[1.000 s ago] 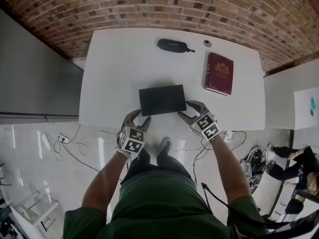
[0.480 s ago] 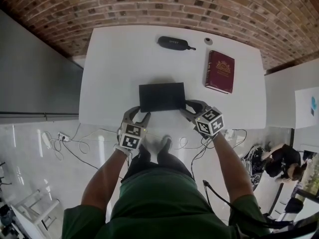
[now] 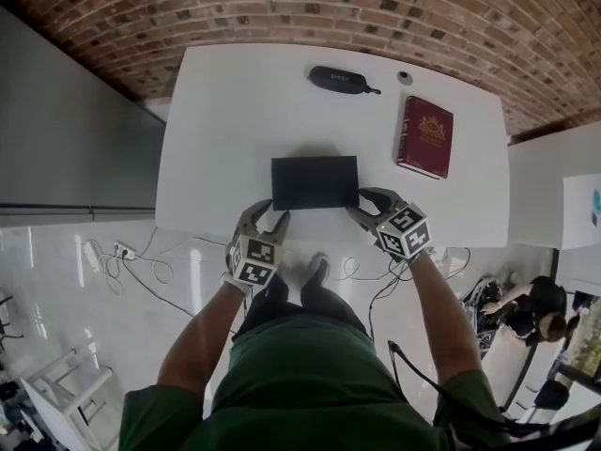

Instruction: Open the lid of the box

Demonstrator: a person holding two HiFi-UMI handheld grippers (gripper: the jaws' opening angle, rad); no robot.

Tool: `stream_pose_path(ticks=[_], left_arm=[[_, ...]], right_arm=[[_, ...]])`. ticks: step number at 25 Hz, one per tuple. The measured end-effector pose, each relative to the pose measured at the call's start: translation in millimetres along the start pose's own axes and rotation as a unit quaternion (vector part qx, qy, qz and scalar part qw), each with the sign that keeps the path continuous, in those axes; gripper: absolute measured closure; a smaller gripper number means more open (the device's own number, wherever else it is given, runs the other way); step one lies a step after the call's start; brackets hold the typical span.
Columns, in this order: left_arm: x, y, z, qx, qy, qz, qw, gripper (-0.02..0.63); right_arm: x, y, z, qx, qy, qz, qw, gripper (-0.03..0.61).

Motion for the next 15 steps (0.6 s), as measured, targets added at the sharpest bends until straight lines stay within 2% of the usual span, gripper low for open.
stream_pose_path(ticks=[2,7,9,11,13,15], left_arm=[[3.4,1.8,0.2,0.002,0.005,-0.006,1.0,0.445],[6.9,6.2,0.7,-0.026,0.014,-0.011,0.9995,0.439],[6.8,6.2,1.6,-0.011,0.007,-0.014,0.9998,0.442],[8.4,5.2,2.9,0.02,0.002,-0.024,0.9995,0.449],[10.1,3.9,4.5,0.048,0.001,-0.035,0.9982,0.457],[9.5,3.9,4.7,0.055,0.0,-0.039,0.9977,0.459]], right_arm=[[0.3,-0.5,0.2,0.004,0.001,0.0,1.0,0.374],[-0.4,-0.1,1.5,0.011,0.0,0.001,1.0,0.371],[-0.6,0.7,2.9,0.01,0.0,0.0,1.0,0.37],[-2.2,-0.4,5.5,0.019,-0.001,0.003,1.0,0.363],[-5.3,-3.7,8.6,0.044,-0.006,0.011,0.999,0.329],[-7.1,-5.7,9.4,0.064,-0.012,0.014,0.998,0.307]])
Point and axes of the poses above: the fingertips, and each gripper's own axes: x backward along the fingers, z to its left, y out of its top, the point moved 4 cm from there along x, backward along the fingers, and after that the axes turned 14 degrees about -x, right-handed, at the moved point
